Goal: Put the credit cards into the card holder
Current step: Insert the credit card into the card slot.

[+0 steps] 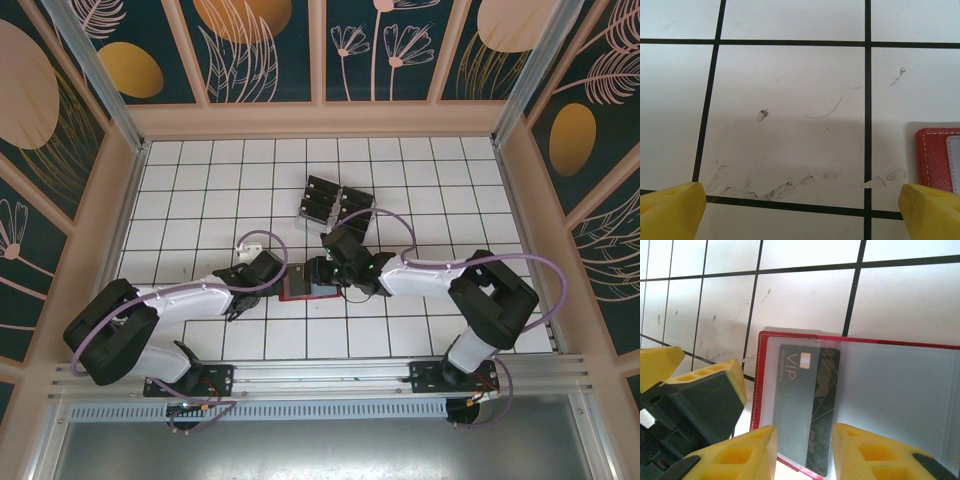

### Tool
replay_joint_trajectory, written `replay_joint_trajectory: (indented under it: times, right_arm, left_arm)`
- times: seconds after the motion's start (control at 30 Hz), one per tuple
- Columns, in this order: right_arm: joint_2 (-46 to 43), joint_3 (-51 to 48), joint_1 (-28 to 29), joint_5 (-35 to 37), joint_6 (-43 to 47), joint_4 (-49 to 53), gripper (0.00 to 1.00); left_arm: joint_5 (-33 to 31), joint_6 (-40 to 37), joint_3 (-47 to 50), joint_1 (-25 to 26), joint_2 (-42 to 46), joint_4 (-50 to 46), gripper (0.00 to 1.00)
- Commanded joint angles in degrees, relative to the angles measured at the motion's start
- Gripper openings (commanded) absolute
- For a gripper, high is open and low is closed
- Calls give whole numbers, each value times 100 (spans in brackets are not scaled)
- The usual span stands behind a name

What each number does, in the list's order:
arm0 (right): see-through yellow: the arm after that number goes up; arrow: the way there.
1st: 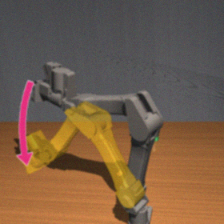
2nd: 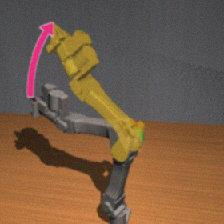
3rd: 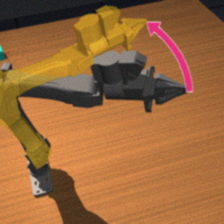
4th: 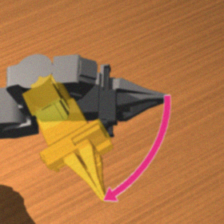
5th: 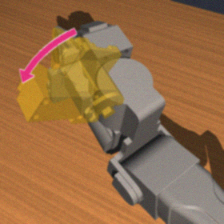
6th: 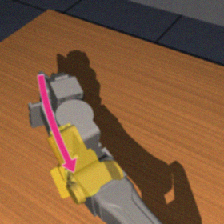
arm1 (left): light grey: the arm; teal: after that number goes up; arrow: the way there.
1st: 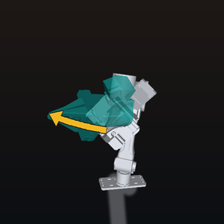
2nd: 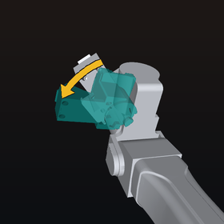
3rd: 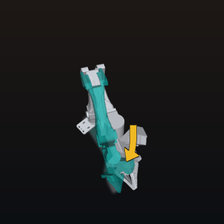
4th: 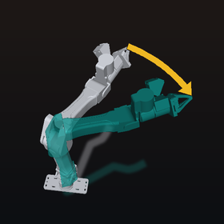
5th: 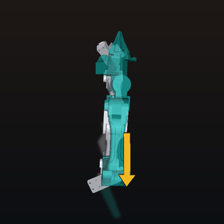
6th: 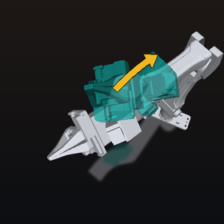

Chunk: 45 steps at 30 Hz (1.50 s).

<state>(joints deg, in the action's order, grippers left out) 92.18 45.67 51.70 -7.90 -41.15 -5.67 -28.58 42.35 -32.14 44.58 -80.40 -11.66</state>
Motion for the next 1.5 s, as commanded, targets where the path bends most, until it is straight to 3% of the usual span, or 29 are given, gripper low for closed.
replay_joint_trajectory:
  times: [0.0, 1.47]
  right_arm:
    - [118, 106, -29, 98, 155, 135, 32]
    - [1058, 622, 97, -307, 111, -123, 24]
  left_arm:
    - [-122, 143, 69, 23, 10, -249, 99]
    - [190, 178, 287, 21, -437, 244, 99]
